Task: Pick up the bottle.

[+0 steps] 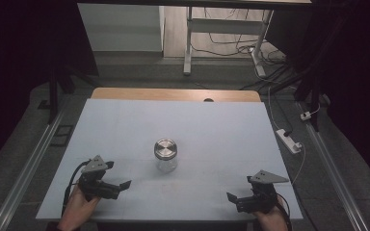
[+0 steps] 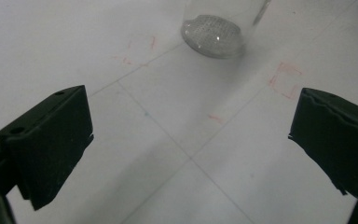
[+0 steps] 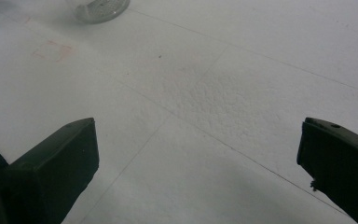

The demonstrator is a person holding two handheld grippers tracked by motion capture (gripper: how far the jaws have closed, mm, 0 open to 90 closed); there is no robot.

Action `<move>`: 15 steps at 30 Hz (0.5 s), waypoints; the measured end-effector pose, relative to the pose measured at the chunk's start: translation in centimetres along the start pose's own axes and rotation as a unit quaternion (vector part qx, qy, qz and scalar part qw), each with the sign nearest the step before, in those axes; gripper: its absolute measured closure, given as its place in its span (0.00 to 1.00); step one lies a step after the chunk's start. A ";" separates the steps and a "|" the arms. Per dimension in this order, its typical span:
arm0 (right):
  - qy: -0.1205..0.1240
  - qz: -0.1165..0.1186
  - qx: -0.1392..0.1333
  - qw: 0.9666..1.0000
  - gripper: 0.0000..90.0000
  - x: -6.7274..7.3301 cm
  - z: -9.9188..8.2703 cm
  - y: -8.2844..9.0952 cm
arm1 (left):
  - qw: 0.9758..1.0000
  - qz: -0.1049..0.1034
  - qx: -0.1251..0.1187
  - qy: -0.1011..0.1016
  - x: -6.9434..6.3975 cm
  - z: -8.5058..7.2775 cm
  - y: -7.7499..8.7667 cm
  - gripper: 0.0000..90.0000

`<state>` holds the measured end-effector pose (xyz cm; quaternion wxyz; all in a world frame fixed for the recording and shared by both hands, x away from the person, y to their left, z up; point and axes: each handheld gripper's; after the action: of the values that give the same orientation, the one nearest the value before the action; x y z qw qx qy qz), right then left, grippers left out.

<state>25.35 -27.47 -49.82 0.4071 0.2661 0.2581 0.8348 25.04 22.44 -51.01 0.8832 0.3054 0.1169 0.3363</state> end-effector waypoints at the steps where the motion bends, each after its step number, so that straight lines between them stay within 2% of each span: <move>1: 0.000 0.000 0.000 1.000 0.00 0.0 0.0 0.0 | 1.000 -0.002 0.000 -0.002 0.1 0.2 -0.3 0.00; 7: 0.000 0.000 -0.001 1.000 0.00 0.0 0.0 0.0 | 1.000 -0.019 0.001 -0.018 0.4 1.7 -2.1 0.00; 15: 0.000 0.001 0.000 1.000 0.00 0.0 0.0 0.0 | 0.998 -0.030 0.011 -0.058 0.2 3.6 -4.8 0.00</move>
<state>25.34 -27.50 -49.81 0.4060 0.2665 0.2573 0.8354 29.23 18.09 -51.14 0.8948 0.3302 0.0782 0.2901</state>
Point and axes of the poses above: each handheld gripper's, and its own axes: y roughly backward along the jaws, z roughly out of its top, x roughly to its left, and after that the axes turned 11 degrees about -y, right-handed
